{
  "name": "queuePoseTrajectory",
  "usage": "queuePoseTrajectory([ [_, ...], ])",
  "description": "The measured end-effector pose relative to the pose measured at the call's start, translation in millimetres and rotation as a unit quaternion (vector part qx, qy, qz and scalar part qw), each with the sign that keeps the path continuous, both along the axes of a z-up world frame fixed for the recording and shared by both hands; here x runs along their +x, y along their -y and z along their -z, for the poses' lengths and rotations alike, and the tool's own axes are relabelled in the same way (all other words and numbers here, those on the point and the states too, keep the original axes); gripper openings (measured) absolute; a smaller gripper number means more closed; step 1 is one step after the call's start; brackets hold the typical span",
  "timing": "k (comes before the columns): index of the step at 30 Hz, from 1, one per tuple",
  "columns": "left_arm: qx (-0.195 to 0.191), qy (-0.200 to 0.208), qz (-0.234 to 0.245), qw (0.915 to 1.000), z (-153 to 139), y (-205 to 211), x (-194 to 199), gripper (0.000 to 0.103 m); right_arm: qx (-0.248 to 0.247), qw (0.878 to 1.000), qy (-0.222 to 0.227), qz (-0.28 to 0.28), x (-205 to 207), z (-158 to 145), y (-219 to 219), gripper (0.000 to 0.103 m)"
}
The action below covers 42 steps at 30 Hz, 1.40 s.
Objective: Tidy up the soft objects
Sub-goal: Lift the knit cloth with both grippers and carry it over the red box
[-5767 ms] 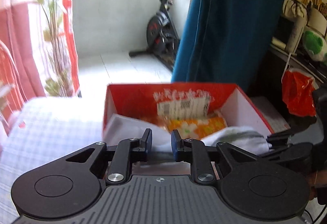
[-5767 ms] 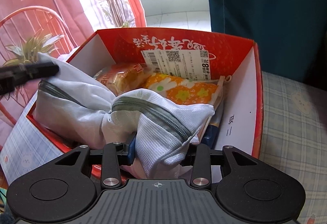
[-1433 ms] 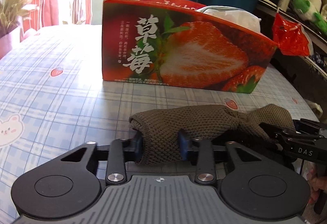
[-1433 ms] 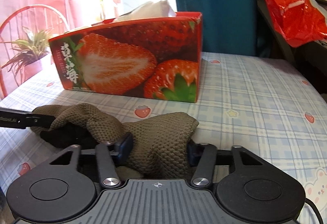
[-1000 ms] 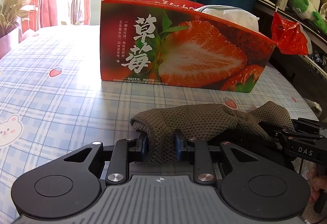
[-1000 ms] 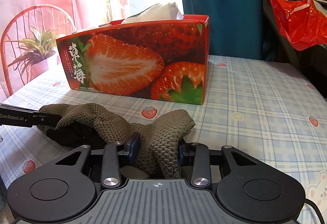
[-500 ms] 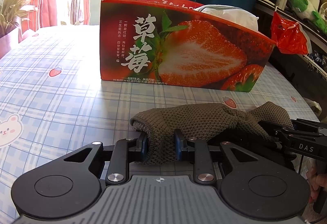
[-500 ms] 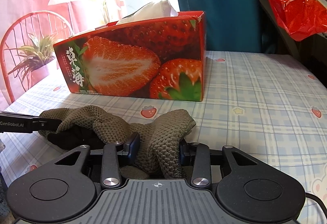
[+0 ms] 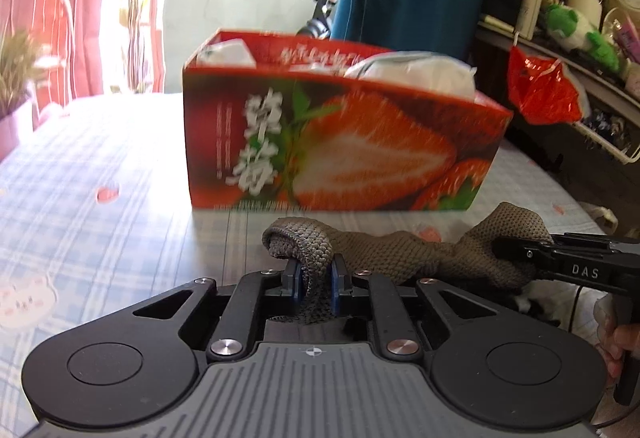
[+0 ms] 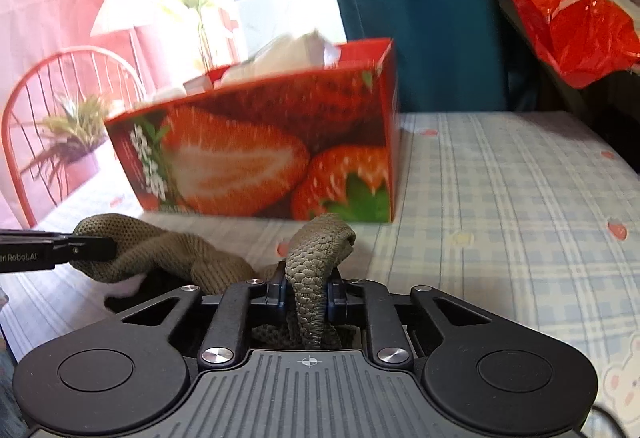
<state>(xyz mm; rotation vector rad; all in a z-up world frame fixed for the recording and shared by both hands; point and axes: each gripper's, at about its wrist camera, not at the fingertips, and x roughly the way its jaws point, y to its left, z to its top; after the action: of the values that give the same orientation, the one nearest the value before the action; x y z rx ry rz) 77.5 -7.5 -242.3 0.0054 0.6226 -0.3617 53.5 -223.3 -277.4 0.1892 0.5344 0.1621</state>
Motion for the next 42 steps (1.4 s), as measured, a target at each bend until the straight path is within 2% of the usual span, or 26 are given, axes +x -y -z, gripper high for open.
queuePoseTrajectory([
  [9, -0.004, 0.05, 0.004, 0.9987, -42, -1, 2, 0.015, 0.015, 0.999, 0.04, -0.002, 3, -37, 11, 0.015],
  [17, -0.01, 0.092, 0.017, 0.9956, -95, -5, 12, 0.015, 0.016, 0.996, 0.089, -0.018, 14, -91, 16, 0.015],
  [25, -0.013, 0.106, 0.018, 0.9942, -133, -1, 51, 0.015, -0.002, 0.993, 0.112, -0.025, 51, -140, 24, 0.015],
  [34, 0.003, 0.083, -0.012, 0.9964, -142, 5, 124, 0.015, -0.042, 0.993, 0.108, -0.009, 129, -161, 24, 0.015],
  [42, 0.024, 0.052, -0.027, 0.998, -131, 14, 186, 0.015, -0.072, 0.995, 0.073, 0.002, 186, -143, 11, 0.015],
])
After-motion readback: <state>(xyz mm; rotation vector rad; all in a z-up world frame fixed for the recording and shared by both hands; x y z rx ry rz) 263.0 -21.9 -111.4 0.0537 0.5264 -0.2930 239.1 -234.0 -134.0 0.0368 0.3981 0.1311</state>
